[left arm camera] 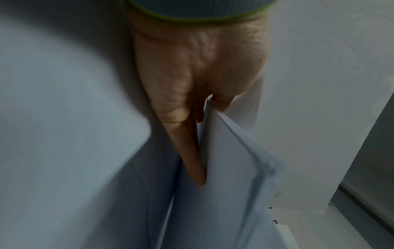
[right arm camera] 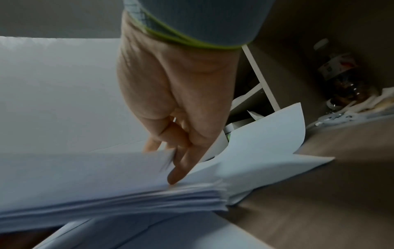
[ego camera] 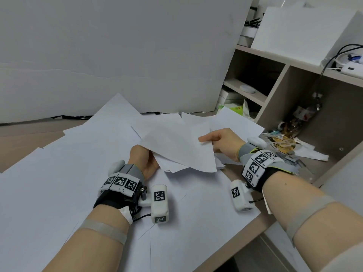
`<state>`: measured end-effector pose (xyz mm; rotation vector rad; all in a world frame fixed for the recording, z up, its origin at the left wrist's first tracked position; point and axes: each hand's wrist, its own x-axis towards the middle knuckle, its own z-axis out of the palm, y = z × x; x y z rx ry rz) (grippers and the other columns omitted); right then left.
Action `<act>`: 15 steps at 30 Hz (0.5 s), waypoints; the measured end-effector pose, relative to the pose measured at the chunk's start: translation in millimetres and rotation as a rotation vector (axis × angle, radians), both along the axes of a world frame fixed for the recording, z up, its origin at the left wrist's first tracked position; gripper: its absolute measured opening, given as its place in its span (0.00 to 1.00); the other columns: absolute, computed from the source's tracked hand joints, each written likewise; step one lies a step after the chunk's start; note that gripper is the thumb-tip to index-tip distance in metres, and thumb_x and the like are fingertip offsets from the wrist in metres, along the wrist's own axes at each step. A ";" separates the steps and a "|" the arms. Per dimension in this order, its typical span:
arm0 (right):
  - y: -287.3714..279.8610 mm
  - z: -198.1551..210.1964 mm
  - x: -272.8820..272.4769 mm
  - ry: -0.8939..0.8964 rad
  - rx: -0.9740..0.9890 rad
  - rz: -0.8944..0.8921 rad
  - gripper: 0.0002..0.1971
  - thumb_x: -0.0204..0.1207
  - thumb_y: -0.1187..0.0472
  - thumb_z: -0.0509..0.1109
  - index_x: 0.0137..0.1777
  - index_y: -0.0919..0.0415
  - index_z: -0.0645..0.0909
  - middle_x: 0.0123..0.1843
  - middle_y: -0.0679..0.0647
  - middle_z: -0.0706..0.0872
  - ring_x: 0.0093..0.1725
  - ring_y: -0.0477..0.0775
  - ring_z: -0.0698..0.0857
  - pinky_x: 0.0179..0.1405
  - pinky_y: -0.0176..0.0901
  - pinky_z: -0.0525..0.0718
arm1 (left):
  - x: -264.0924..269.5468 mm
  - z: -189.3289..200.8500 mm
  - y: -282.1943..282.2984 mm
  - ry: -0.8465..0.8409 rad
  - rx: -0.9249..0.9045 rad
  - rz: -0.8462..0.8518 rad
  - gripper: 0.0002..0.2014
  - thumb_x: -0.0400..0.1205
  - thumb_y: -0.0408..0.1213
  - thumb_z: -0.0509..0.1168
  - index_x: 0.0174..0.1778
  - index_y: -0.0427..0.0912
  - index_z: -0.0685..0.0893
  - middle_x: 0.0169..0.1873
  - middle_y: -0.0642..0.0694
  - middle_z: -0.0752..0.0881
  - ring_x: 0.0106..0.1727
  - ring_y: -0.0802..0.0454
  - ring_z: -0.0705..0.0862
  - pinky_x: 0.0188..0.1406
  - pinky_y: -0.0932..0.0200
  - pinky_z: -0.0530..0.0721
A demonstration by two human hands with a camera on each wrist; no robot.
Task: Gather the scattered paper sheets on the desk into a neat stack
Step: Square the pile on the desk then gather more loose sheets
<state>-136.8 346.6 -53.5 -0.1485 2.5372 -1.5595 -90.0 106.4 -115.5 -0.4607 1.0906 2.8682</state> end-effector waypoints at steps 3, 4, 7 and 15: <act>1.6 -3.4 -4.0 -0.005 0.007 -0.064 0.19 0.75 0.86 0.58 0.55 0.74 0.88 0.54 0.64 0.91 0.53 0.59 0.90 0.45 0.35 0.90 | -1.2 1.1 -1.4 0.058 0.054 -0.093 0.19 0.87 0.53 0.55 0.59 0.43 0.83 0.60 0.48 0.87 0.63 0.43 0.84 0.52 0.44 0.86; 1.6 -3.5 -6.2 0.001 0.004 -0.097 0.21 0.74 0.86 0.55 0.52 0.74 0.89 0.52 0.63 0.92 0.54 0.59 0.91 0.47 0.38 0.90 | -2.7 0.5 -3.1 0.065 0.056 -0.124 0.26 0.87 0.60 0.52 0.66 0.45 0.83 0.63 0.46 0.87 0.65 0.42 0.85 0.54 0.43 0.85; 1.1 -3.4 -13.9 0.023 -0.016 -0.180 0.23 0.71 0.85 0.53 0.43 0.71 0.91 0.45 0.61 0.93 0.52 0.59 0.91 0.51 0.45 0.91 | -0.7 2.1 -5.7 0.080 0.026 -0.203 0.26 0.85 0.57 0.55 0.71 0.43 0.81 0.64 0.42 0.87 0.61 0.40 0.87 0.50 0.44 0.86; 17.2 -5.7 -37.1 0.074 -0.057 -0.366 0.24 0.77 0.74 0.59 0.71 0.57 0.80 0.57 0.53 0.79 0.42 0.54 0.80 0.54 0.50 0.88 | -1.9 0.9 0.0 0.010 -0.213 -0.164 0.12 0.80 0.15 0.58 0.41 0.36 0.79 0.34 0.40 0.90 0.42 0.39 0.88 0.35 0.45 0.91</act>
